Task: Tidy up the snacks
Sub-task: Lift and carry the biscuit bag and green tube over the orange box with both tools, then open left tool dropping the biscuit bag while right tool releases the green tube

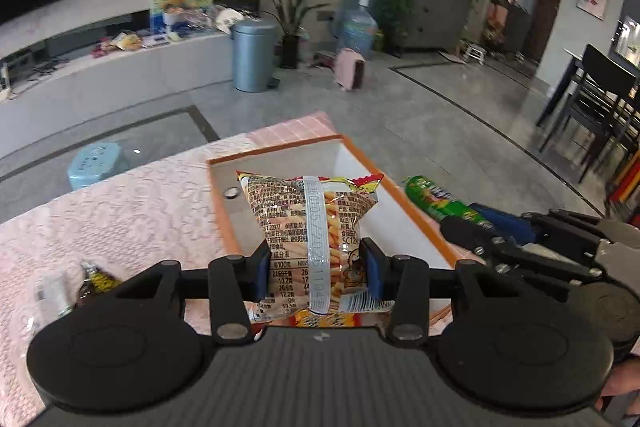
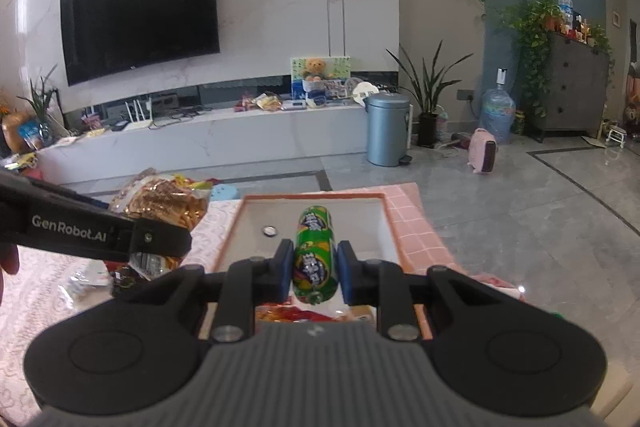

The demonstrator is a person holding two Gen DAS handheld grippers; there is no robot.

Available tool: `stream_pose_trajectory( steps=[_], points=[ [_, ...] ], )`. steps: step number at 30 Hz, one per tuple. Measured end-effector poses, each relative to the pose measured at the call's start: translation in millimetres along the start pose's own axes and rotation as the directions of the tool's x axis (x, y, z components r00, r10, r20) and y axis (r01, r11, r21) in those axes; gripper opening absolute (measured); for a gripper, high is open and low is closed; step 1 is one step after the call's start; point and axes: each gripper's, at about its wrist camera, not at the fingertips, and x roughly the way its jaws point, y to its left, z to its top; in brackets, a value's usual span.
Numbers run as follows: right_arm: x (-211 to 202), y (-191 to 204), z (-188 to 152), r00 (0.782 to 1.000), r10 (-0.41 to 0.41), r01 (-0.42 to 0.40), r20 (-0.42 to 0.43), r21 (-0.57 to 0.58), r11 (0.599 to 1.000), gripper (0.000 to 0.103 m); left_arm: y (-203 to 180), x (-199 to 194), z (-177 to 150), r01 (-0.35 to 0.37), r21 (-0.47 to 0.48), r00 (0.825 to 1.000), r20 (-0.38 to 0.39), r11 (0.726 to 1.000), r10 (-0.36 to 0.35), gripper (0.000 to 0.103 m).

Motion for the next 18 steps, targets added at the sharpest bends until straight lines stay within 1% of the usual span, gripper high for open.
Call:
stream_pose_trajectory(
  steps=[3,6,8,13,16,18],
  points=[
    [16,-13,1,0.999,0.004,-0.004,-0.046,-0.009,1.000,0.021,-3,19,5,0.020,-0.004,0.999,-0.025,1.000,-0.020,0.050],
    [34,-24,0,0.996,0.015,-0.017,-0.093,-0.013,1.000,0.021,-8,41,10,0.013,0.033,0.998,-0.063,0.999,-0.011,0.050],
    [50,-27,-1,0.992,0.019,-0.022,-0.129,-0.024,0.999,0.021,-10,59,12,0.016,0.060,0.995,-0.102,0.998,-0.010,0.050],
    [92,-28,-8,0.969,0.041,-0.053,-0.246,-0.045,0.998,0.021,-10,98,10,-0.002,0.101,0.983,-0.181,0.995,0.020,0.050],
    [112,-29,-13,0.956,0.050,-0.070,-0.290,-0.060,0.996,0.021,-6,121,9,0.015,0.114,0.972,-0.236,0.993,0.013,0.050],
    [124,-28,-17,0.948,0.048,-0.079,-0.314,-0.087,0.993,0.021,-3,131,8,0.008,0.130,0.966,-0.258,0.992,0.026,0.050]
  ],
)
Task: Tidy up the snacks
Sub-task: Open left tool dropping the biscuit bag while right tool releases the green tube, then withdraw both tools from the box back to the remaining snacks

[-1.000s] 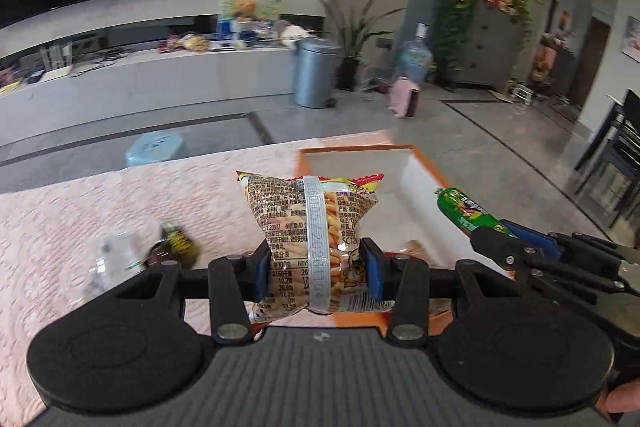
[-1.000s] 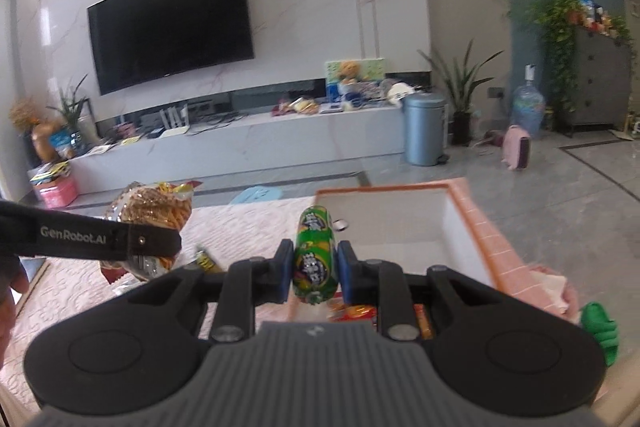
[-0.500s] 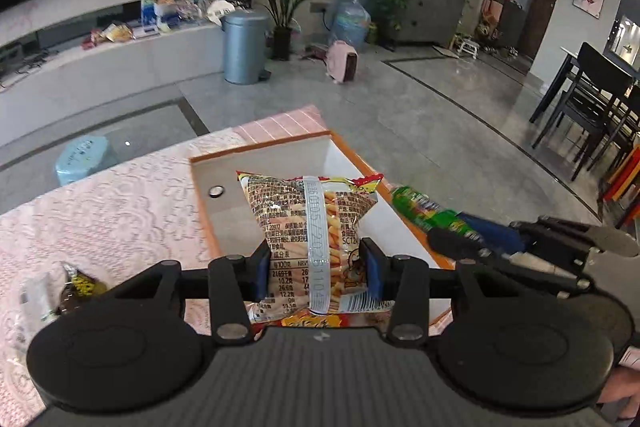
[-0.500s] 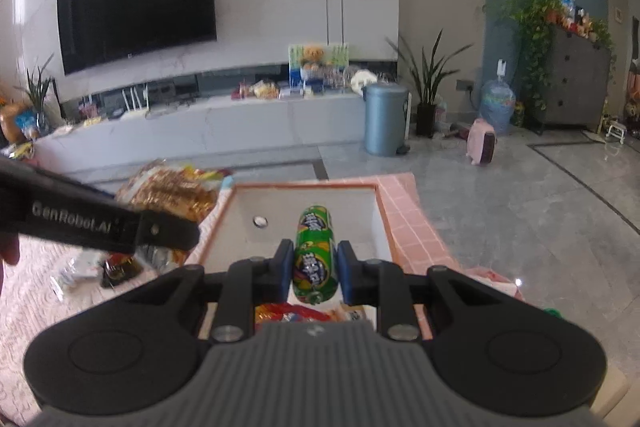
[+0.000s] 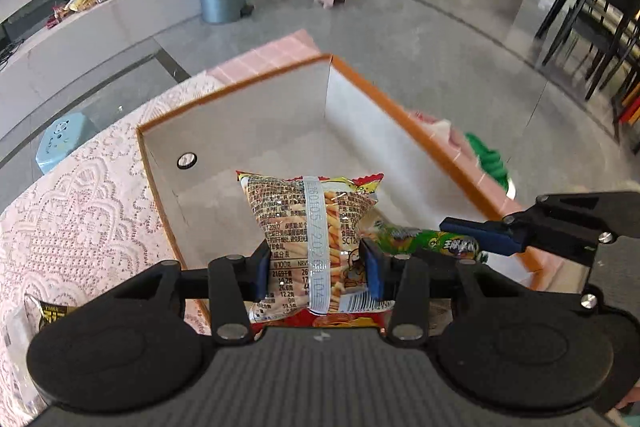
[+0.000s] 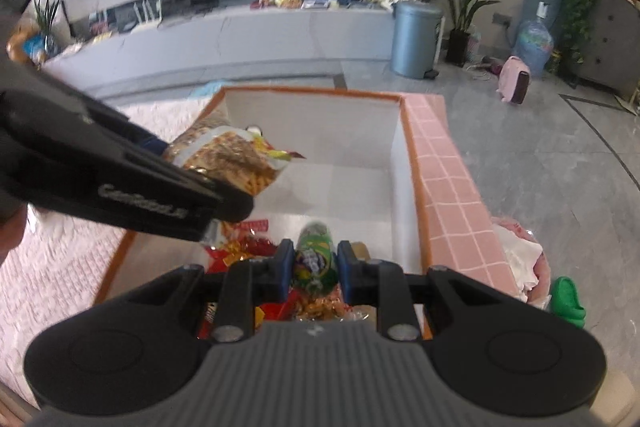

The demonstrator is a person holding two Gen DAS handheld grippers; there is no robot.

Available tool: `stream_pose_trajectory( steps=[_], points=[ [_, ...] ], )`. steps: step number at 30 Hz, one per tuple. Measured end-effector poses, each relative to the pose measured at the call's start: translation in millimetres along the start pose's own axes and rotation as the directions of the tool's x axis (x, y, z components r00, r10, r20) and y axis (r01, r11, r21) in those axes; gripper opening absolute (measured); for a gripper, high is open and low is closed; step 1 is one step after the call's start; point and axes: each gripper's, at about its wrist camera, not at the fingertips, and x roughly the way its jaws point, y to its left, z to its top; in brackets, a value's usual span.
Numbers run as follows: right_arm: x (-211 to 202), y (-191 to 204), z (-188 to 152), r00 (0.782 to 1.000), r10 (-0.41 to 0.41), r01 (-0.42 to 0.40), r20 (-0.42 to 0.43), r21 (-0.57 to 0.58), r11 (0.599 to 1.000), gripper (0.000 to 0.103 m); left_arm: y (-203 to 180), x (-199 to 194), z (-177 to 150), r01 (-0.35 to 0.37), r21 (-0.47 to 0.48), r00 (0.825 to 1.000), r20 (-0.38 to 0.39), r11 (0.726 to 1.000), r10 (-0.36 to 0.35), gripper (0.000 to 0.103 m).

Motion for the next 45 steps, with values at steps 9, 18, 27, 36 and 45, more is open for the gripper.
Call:
stream_pose_trajectory(
  steps=[9,18,27,36,45],
  points=[
    [47,4,6,0.994,0.010,-0.020,-0.110,-0.085,0.996,0.021,2,37,0,-0.048,0.075,0.994,-0.090,0.996,0.054,0.050],
    [57,11,18,0.992,-0.002,-0.015,-0.123,-0.138,0.990,0.020,-1,54,6,-0.075,0.119,0.985,-0.144,0.990,0.092,0.052],
    [61,12,21,0.993,-0.018,-0.001,-0.120,-0.162,0.987,0.021,5,41,8,-0.107,0.090,0.988,-0.105,0.990,0.116,0.073],
    [58,14,24,0.994,-0.012,-0.005,-0.109,-0.153,0.988,0.021,15,3,11,-0.101,0.012,0.995,-0.008,0.995,0.101,0.075],
    [71,22,34,0.992,-0.030,0.009,-0.126,-0.166,0.986,0.021,28,-21,8,-0.122,-0.034,0.992,0.032,0.992,0.123,0.076]
  ],
)
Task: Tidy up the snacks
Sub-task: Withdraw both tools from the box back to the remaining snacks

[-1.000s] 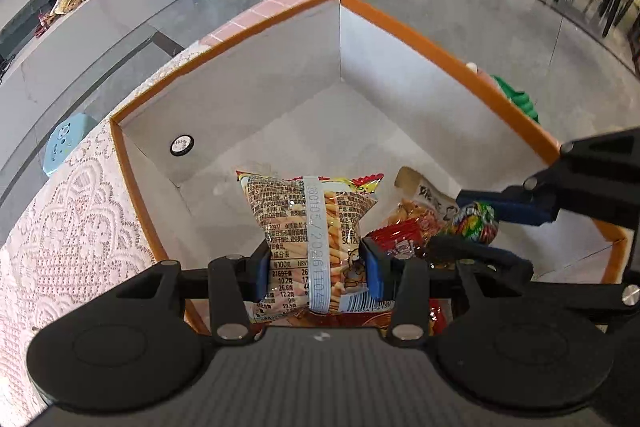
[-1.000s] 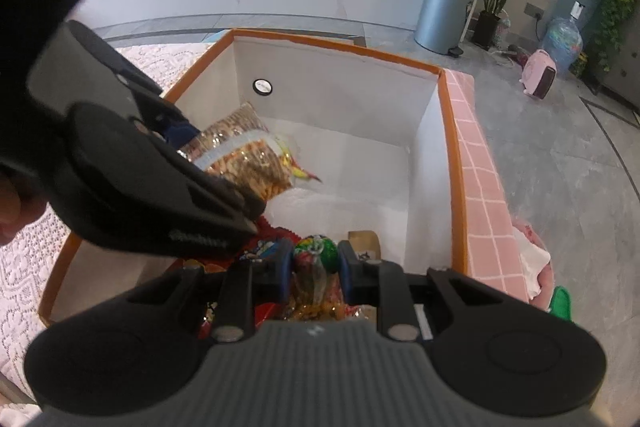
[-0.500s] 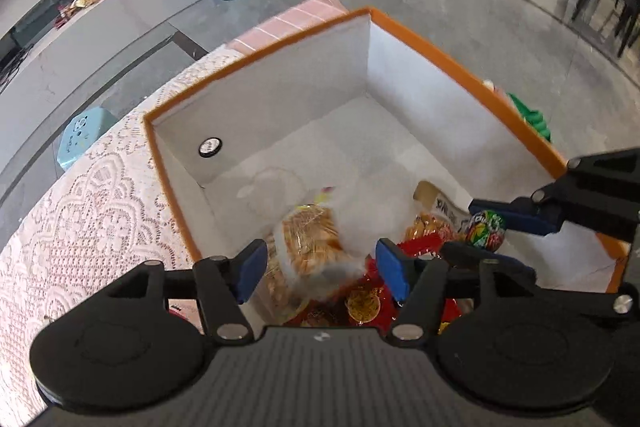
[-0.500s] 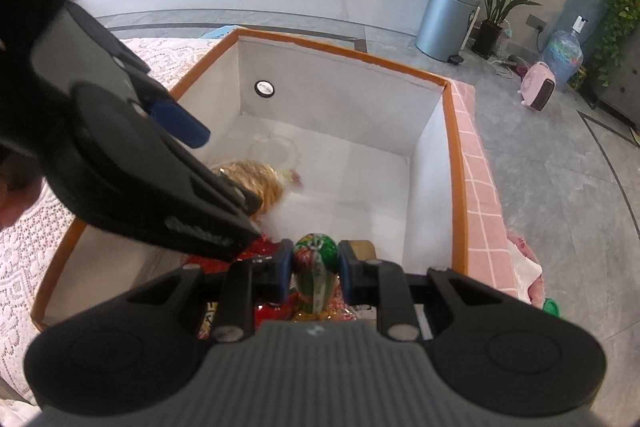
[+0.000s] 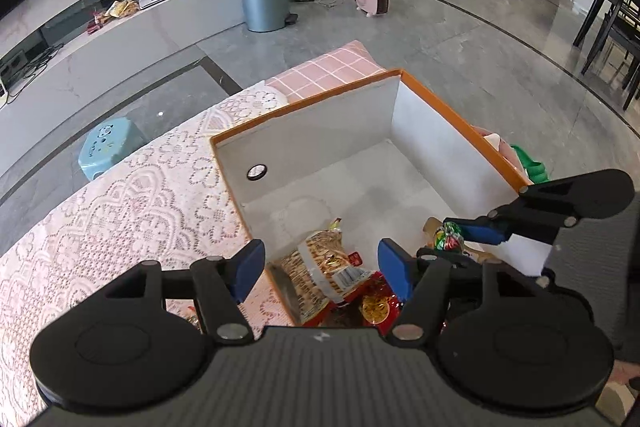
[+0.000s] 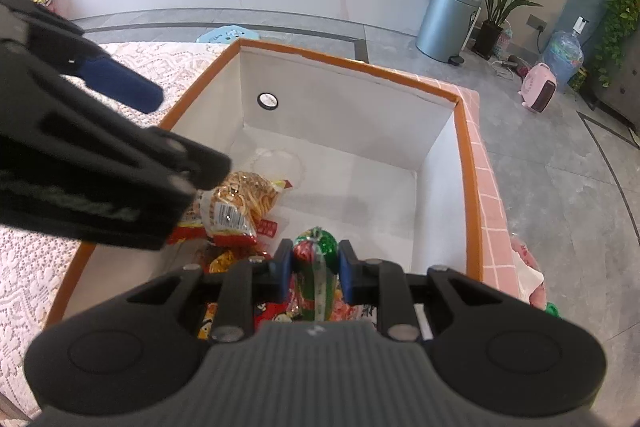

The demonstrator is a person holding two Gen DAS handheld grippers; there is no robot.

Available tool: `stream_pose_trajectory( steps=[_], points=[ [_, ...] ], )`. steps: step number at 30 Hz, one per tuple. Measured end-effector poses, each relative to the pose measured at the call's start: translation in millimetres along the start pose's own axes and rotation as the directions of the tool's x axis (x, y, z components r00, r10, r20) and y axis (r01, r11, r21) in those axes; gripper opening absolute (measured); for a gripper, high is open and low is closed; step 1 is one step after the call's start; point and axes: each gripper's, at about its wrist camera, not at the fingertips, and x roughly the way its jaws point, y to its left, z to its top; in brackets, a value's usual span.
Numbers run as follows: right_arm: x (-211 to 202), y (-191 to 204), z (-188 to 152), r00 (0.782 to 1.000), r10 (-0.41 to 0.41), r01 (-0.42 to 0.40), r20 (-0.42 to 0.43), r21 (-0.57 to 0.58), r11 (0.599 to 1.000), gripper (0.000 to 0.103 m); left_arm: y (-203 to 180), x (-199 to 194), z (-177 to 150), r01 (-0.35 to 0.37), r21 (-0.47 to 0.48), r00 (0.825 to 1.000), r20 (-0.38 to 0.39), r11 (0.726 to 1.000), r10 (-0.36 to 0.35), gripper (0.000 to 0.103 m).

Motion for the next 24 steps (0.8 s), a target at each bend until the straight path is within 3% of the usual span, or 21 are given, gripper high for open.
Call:
stream_pose_trajectory(
  steps=[6,16,20,24],
  points=[
    [-1,-3,6,1.000,0.006,-0.005,-0.015,0.039,0.999,0.023,7,-8,-5,0.008,-0.023,1.000,0.008,1.000,-0.008,0.076],
    [-28,5,13,0.999,-0.024,0.023,0.020,0.049,0.999,0.045,12,-35,-14,0.019,-0.039,0.999,0.039,0.999,-0.017,0.076],
    [-50,12,15,0.997,-0.033,0.028,0.070,0.070,0.997,0.050,18,-54,-19,0.017,-0.062,0.997,0.071,0.998,-0.013,0.076],
    [-81,26,12,0.982,-0.054,0.034,0.182,0.111,0.993,0.058,25,-80,-27,0.014,-0.102,0.991,0.135,0.995,0.000,0.076]
  ],
)
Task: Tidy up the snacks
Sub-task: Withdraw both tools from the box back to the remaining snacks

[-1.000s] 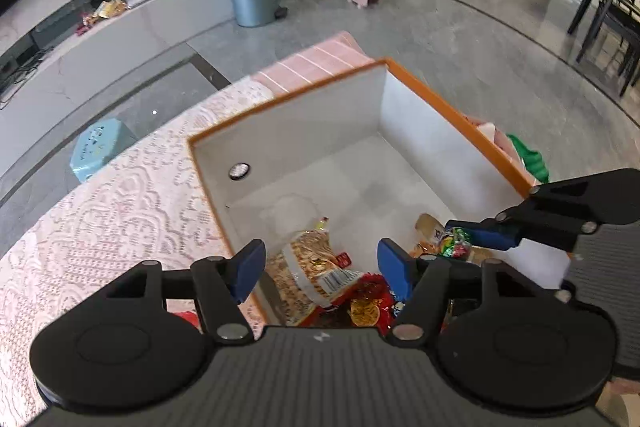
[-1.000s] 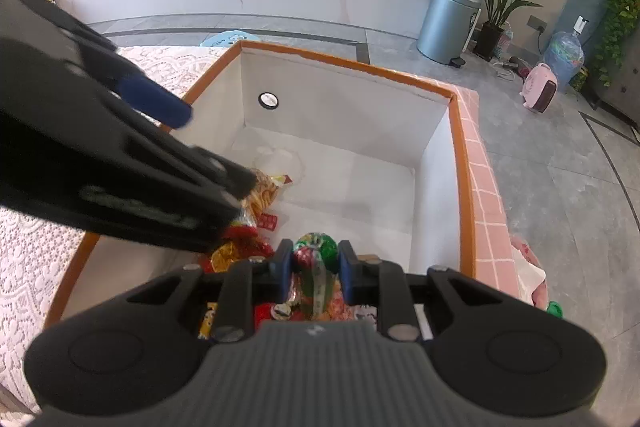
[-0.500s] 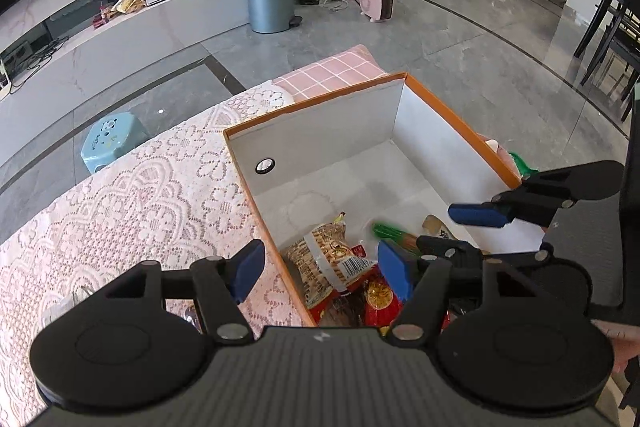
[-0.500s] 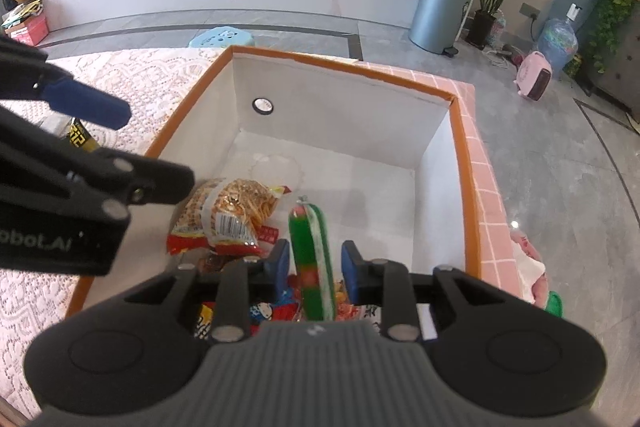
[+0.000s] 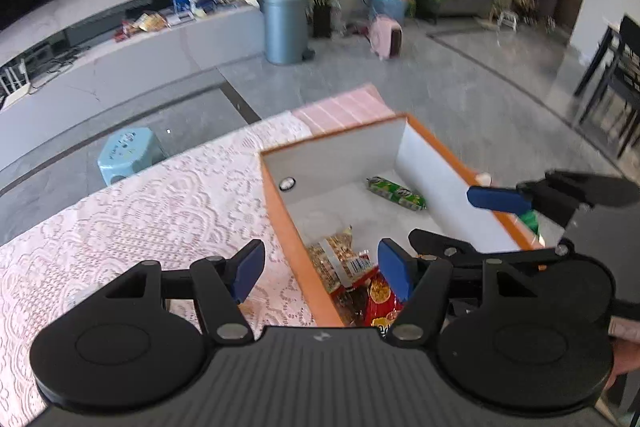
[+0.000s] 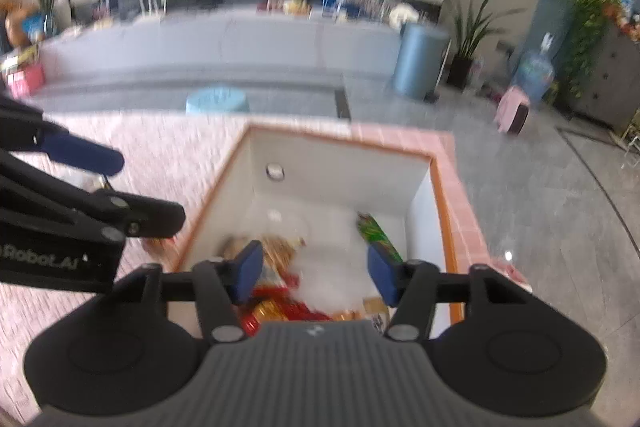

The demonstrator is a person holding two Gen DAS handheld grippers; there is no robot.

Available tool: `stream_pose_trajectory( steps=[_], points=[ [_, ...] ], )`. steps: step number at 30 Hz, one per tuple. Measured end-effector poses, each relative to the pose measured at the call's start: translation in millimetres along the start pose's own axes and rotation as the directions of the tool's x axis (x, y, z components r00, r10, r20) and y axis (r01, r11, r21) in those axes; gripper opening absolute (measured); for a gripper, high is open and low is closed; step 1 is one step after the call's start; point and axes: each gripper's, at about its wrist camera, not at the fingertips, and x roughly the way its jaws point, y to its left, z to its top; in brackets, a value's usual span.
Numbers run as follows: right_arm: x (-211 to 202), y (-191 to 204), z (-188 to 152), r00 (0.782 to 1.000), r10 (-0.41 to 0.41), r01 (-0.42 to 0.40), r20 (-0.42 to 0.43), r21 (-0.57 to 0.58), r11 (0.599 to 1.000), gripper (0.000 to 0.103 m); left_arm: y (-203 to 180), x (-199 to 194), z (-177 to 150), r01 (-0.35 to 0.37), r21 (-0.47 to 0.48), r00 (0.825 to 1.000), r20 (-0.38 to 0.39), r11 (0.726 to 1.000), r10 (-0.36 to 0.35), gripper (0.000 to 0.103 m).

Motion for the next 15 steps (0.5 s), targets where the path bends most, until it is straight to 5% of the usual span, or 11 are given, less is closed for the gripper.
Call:
stream_pose_trajectory(
  steps=[9,15],
  points=[
    [-58,38,-13,0.984,-0.044,0.029,0.174,0.089,0.996,0.059,21,-61,-23,-0.039,-0.097,0.987,0.154,0.995,0.054,0.076],
    [-82,66,-30,0.972,-0.009,-0.029,0.233,0.160,0.987,0.059,44,-88,-53,-0.108,-0.170,0.971,0.193,0.979,0.141,0.076]
  ],
)
